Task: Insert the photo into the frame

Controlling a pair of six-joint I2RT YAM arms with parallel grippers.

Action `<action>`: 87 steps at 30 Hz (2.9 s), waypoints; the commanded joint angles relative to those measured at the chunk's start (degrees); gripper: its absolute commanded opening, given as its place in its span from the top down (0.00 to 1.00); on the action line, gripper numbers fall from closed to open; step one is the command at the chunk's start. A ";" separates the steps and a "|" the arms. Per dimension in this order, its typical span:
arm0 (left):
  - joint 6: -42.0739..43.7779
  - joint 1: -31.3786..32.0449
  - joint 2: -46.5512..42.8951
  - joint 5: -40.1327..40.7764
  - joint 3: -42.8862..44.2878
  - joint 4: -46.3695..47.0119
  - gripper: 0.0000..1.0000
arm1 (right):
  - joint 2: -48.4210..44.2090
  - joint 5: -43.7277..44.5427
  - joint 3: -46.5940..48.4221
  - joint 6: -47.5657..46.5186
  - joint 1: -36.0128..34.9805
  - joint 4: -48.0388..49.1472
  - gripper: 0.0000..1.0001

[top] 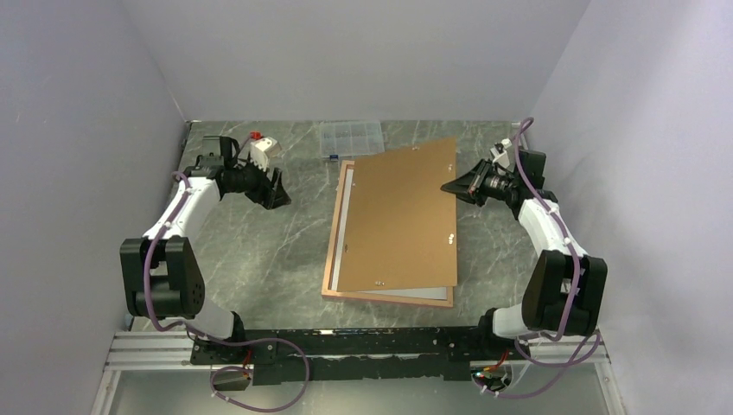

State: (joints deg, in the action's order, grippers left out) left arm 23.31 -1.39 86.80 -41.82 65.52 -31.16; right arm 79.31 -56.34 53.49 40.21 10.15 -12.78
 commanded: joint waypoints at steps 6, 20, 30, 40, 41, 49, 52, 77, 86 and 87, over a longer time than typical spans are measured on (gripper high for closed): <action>1.21 0.75 0.69 1.02 1.88 -1.03 0.22 | 3.52 -3.03 2.15 -0.76 0.31 4.29 1.00; 0.57 0.86 0.71 2.00 2.35 -2.08 0.11 | 6.22 -1.33 3.81 -2.20 0.05 3.81 1.00; 0.72 0.84 1.87 2.67 2.00 -1.75 0.10 | 8.39 -1.12 4.25 -2.11 -0.52 5.04 1.00; 0.56 1.02 3.81 3.71 -0.54 1.43 0.12 | 10.49 -2.05 2.72 1.92 -1.25 10.84 1.00; 0.39 1.69 4.48 3.76 -0.45 1.30 0.13 | 10.59 -2.18 2.41 2.19 -1.34 11.60 1.00; -0.02 5.49 7.33 4.97 0.68 0.98 0.15 | 12.33 -1.08 2.93 1.52 -3.39 11.47 1.00; -0.05 5.70 7.59 5.07 0.97 0.84 0.15 | 12.62 -0.36 2.47 1.17 -4.19 11.27 1.00; 0.74 6.62 8.73 5.40 1.47 -0.84 0.18 | 11.35 13.77 -5.36 -1.10 -13.57 13.59 0.91; 1.11 6.57 6.36 5.88 2.06 -2.66 0.15 | 13.13 26.57 1.21 -7.46 -18.58 -1.63 0.59; 1.00 6.57 6.17 5.87 2.07 -2.78 0.15 | 13.18 28.19 2.36 -7.96 -19.26 -3.03 0.55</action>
State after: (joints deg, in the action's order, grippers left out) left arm 23.29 4.95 95.57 -35.97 65.60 -32.60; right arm 92.49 -35.66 50.94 36.49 -7.25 -8.99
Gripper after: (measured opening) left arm 0.844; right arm 0.395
